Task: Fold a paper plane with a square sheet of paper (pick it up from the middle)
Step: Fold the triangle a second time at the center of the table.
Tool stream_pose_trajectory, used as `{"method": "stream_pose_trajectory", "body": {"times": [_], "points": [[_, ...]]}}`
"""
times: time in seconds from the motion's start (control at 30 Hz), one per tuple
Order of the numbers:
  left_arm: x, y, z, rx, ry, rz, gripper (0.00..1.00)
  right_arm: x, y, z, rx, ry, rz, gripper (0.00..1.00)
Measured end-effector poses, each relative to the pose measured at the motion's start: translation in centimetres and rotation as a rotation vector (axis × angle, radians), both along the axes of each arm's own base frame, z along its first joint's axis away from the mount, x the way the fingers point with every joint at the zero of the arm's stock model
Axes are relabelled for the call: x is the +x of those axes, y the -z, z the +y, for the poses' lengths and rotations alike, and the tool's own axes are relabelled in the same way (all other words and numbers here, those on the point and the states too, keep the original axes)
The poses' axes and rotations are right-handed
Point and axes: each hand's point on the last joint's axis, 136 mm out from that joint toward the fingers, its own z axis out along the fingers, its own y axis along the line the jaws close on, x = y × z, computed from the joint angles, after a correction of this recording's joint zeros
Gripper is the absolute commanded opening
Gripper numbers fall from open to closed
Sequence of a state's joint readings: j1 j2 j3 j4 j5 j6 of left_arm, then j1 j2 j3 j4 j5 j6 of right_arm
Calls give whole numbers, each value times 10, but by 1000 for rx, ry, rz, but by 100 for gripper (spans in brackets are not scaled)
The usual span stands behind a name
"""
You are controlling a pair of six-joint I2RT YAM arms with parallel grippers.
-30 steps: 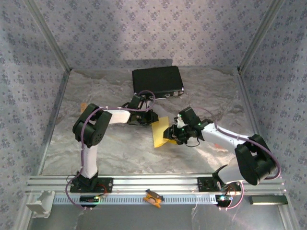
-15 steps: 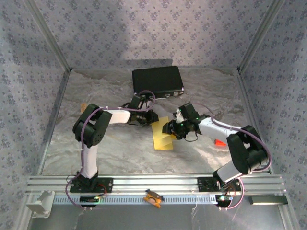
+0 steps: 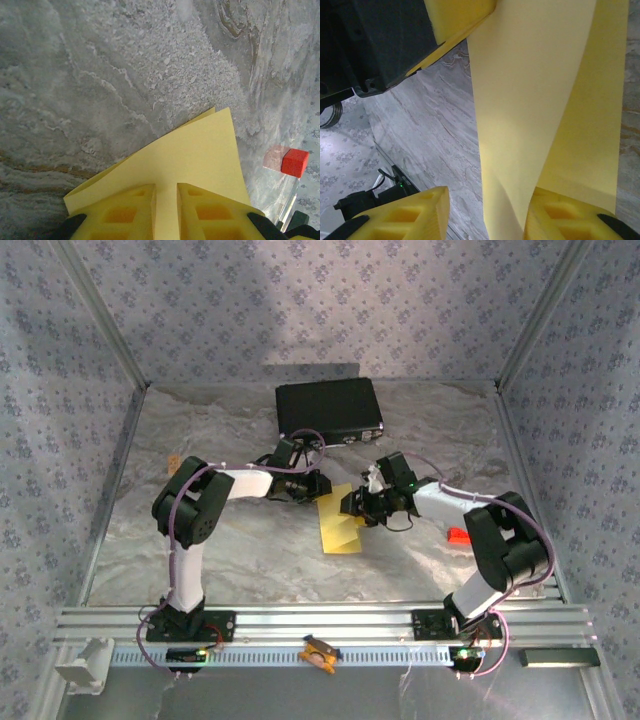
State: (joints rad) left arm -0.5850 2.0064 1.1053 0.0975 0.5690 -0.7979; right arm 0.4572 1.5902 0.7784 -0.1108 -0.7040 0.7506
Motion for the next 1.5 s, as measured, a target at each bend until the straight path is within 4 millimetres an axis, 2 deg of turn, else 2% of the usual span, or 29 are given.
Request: {"method": "stream_pose_trajectory", "body": {"times": [0.27,0.47,0.57,0.7,0.8,0.9,1.13,1.3,1.5], "points": [[0,-2,-1,-2,2,-5,24,-1,11,-6,9,8,14,24],[-6,-12,0,5,0,-14,42,-6,26,-10,-5,15,46,7],[-8,-28,4,6,-5,-44,50,-5,30,-11,-5,21,45,6],[-8,-67,8,-13,-19,-143,56,-1,32,-13,-3,51,36,4],[-9,-92,17,-17,-43,-222,57,5,34,-17,-5,88,31,4],[-12,-105,28,-2,-67,-283,57,11,35,-22,-4,128,24,4],[-25,-97,51,88,-118,-353,57,15,42,-30,-8,214,32,5],[-34,-93,64,130,-139,-403,62,13,39,-32,10,250,41,7],[-33,-109,75,131,-183,-460,66,13,32,-28,25,230,22,19]]}}
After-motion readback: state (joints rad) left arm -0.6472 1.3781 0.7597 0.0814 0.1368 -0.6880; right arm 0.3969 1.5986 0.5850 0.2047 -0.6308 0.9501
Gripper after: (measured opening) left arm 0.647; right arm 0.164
